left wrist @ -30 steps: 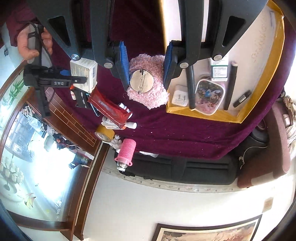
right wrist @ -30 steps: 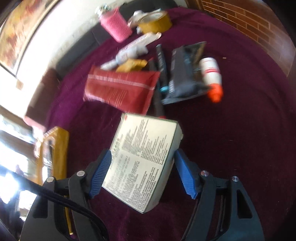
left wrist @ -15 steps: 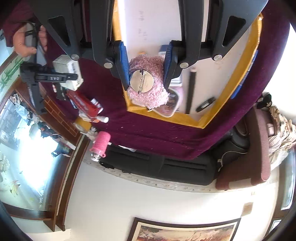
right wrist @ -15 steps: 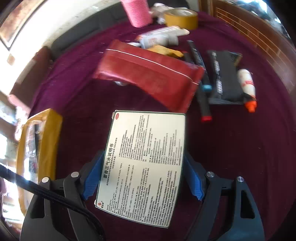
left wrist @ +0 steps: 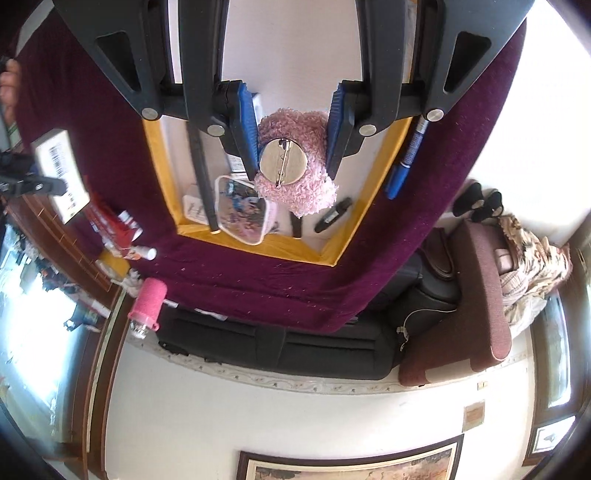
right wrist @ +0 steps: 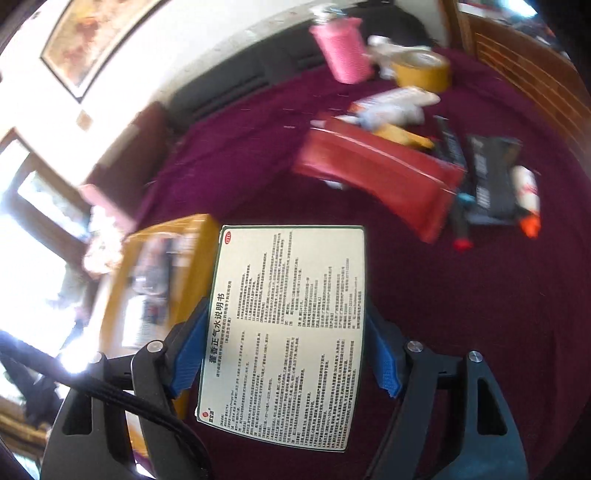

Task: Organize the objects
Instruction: 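Carry the keychain to the tray while the right gripper grasps the instruction leaflet, then lower the white-green medicine box into the tray and open the right gripper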

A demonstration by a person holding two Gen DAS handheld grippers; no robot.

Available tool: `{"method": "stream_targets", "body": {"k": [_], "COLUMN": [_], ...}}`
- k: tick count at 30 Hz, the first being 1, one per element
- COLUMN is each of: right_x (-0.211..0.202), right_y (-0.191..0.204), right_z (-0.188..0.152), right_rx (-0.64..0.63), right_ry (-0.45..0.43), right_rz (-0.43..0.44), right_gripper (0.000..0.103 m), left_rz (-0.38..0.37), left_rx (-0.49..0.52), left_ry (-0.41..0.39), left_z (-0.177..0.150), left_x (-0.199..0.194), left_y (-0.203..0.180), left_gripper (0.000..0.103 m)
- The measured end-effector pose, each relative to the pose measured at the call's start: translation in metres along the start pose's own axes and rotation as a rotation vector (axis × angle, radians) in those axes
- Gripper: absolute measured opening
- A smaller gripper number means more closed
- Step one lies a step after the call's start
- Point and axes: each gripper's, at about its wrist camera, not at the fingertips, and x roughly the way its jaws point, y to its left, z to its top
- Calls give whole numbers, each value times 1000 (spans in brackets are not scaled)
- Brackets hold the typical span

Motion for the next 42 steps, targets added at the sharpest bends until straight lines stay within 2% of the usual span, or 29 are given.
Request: {"method": "stream_targets", "body": {"k": [7,10,13,16,19,22,26,29,34,38,42], "right_x": [37,54,72,81,88,97,107,112,127,152,165], "right_y": [78,111,135,151,160,166,172,182,193,198,210], "right_z": [-5,-16,-27,-42,-50,-59,-71,-80,-90,-87,-73], "right_rx": [-99,-161,-211,-238,-272,-296,-329,-371,-460,-450,-445], "right_ry": [141,192,233,273,294,325,367,392,443,494,456], "right_rz": [186,208,208,221,214,205,189,165,114,99,96], "right_gripper": [76,76,76,76,76,76,77,76,76,76,76], "left_rz": [106,120,122,120,70,41,63,52,20,18,20], "left_rx": [75,84,89,63,4,-46,-51,-87,-160,-207,-239], "left_ry": [136,197,221,200,172,145,175,199,96,42,5], "left_z": [-3,-10,-14,-11,-7,-3,-2,1,7,4,2], "left_x": [42,56,58,49,34,24,36,46,23,5,-8], "left_y": [6,12,15,21,34,47,54,58,67,78,85], "left_gripper": [28,29,33,36,38,52,53,53,53,55,55]}}
